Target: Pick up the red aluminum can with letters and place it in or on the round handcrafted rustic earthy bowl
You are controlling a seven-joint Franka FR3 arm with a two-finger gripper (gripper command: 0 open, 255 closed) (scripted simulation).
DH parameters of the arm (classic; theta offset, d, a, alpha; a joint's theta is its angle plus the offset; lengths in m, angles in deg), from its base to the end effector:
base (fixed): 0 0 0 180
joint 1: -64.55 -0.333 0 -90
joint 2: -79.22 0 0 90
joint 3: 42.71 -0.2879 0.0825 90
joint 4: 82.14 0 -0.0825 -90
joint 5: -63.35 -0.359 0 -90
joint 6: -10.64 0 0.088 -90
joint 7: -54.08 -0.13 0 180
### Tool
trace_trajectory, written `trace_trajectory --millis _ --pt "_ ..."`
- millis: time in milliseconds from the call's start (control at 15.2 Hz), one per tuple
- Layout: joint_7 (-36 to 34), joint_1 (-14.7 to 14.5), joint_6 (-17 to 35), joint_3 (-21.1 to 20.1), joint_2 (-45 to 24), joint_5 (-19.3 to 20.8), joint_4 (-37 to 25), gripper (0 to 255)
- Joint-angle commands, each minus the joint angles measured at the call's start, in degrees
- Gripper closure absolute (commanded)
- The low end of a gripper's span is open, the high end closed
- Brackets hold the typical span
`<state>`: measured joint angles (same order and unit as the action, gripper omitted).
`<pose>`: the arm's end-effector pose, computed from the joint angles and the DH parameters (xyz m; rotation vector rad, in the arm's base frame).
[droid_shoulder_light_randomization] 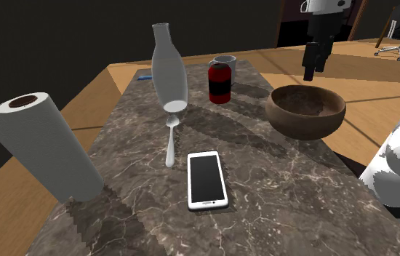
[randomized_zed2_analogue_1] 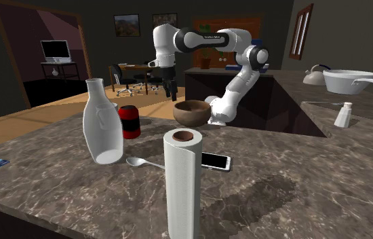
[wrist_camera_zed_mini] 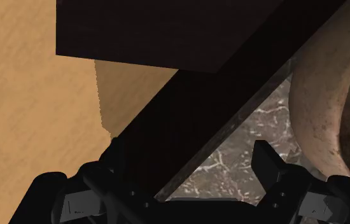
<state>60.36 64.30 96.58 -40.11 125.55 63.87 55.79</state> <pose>0.2844 -0.0152 0.5256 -3.1047 -0.1306 0.1515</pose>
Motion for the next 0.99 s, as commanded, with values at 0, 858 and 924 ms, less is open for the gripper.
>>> trace_trajectory --millis 0,858,924 --pt "0.00 0.00 0.00 0.00 0.00 0.00 0.00 0" --pt "-6.67 -4.72 8.30 -9.05 -21.56 -3.81 -18.01 0" --pt "-7.20 -4.96 8.62 -9.71 -23.28 -3.77 -19.78 0"
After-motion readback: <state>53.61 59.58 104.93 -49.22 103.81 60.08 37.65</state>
